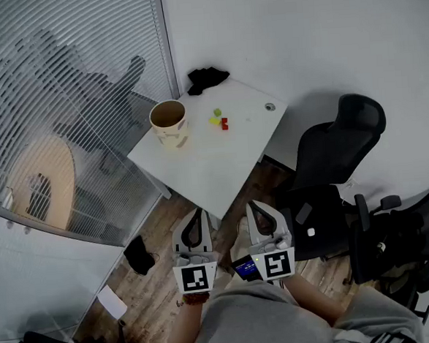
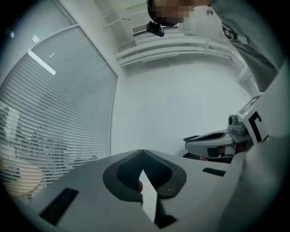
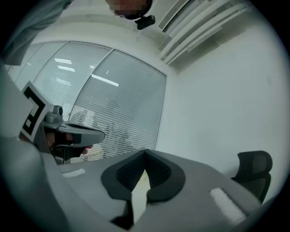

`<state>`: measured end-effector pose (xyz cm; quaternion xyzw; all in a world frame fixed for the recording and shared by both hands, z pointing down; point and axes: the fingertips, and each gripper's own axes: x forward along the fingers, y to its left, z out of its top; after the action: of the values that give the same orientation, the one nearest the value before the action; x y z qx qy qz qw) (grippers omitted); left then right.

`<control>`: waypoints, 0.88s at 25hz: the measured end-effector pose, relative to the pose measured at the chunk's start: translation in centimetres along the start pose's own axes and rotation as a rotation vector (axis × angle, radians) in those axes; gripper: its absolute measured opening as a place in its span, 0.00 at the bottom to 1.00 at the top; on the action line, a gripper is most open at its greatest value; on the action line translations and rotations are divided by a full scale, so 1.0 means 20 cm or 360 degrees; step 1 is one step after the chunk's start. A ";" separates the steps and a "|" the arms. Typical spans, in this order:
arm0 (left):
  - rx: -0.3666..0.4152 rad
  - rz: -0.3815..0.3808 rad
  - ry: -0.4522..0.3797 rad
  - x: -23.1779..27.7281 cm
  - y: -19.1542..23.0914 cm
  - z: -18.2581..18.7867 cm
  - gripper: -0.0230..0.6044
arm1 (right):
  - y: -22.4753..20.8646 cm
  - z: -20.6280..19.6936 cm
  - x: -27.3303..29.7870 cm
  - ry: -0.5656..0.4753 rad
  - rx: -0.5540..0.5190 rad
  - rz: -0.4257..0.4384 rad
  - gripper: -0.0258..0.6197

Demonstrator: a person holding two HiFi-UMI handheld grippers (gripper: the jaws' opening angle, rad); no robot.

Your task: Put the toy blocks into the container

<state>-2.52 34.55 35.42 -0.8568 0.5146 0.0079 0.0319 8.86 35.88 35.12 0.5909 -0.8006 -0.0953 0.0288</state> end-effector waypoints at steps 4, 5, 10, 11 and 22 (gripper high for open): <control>-0.0038 0.0009 0.0000 0.01 0.02 -0.03 0.05 | -0.03 -0.03 0.02 0.0029 0.0103 0.0015 0.06; -0.0037 0.0002 -0.0001 0.02 0.02 -0.04 0.05 | -0.04 -0.04 0.02 0.0036 0.0101 0.0013 0.06; -0.0044 -0.0005 0.0001 0.06 0.03 -0.08 0.05 | -0.06 -0.09 0.05 0.0074 0.0074 0.0033 0.06; -0.0048 -0.0003 0.0003 0.07 0.03 -0.09 0.05 | -0.06 -0.11 0.07 0.0084 0.0071 0.0040 0.06; -0.0063 0.0034 0.0054 0.22 0.14 -0.12 0.05 | -0.10 -0.14 0.29 0.0124 0.0089 0.0080 0.06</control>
<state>-3.05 29.17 37.56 -0.8517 0.5239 0.0039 0.0063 9.47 29.52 37.17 0.5745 -0.8157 -0.0490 0.0456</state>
